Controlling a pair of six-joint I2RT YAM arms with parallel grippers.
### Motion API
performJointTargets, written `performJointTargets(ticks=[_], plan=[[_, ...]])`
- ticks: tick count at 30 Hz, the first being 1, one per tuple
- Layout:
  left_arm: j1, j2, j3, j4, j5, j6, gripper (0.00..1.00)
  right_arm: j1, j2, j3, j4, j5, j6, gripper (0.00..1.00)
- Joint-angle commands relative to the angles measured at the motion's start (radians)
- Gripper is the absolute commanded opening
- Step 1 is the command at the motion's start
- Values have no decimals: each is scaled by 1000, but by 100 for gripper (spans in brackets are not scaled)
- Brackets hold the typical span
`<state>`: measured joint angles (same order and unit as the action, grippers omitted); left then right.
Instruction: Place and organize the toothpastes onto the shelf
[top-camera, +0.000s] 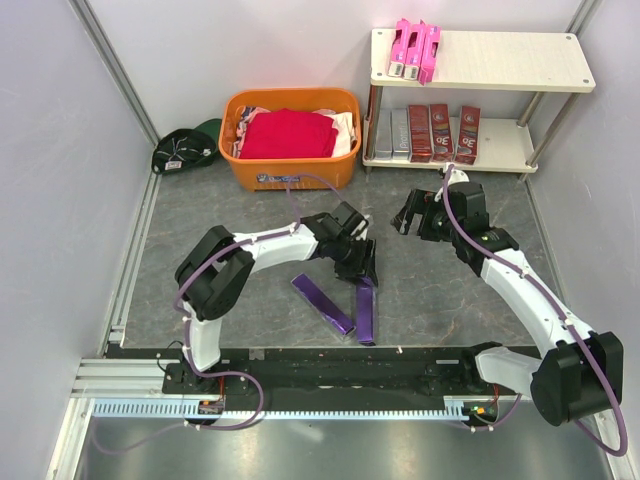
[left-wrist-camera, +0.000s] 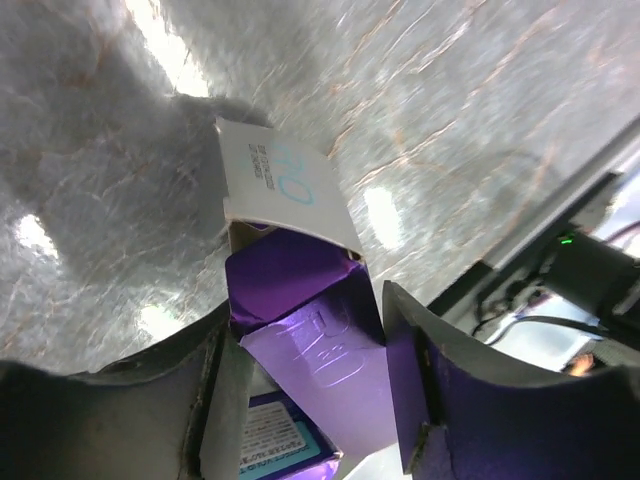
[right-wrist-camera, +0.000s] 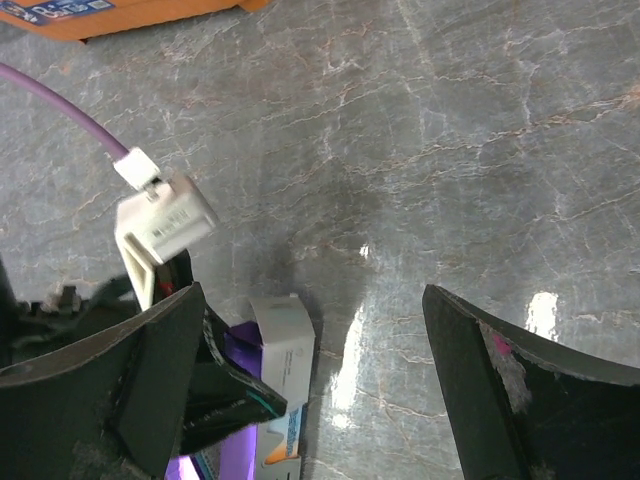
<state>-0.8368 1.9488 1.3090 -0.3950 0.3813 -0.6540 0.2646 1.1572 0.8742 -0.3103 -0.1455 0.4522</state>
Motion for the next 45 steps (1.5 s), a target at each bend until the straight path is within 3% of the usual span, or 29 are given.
performJointTargets(ticks=[1, 3, 7, 10, 18, 24, 31, 35, 45], plan=[[68, -108, -75, 207, 108, -81, 46, 2, -10, -9, 27, -28, 14, 98], [117, -143, -123, 292, 155, -129, 42, 2, -5, -14, 34, -40, 20, 98], [198, -208, -255, 540, 258, -223, 40, 2, -7, -15, 46, -69, 34, 98], [257, -264, -321, 637, 283, -285, 40, 2, -8, -21, 66, -103, 52, 98], [393, -366, -441, 892, 298, -424, 40, 4, -17, -56, 181, -255, 160, 98], [455, -418, -536, 1117, 263, -547, 40, 2, -13, -130, 370, -409, 347, 98], [470, -482, -596, 1272, 165, -618, 40, 2, 22, -320, 757, -542, 682, 98], [473, -519, -619, 1308, 104, -631, 40, 5, 22, -392, 892, -568, 840, 98], [478, -502, -605, 1355, 85, -670, 40, 22, 5, -478, 1178, -556, 1006, 98]])
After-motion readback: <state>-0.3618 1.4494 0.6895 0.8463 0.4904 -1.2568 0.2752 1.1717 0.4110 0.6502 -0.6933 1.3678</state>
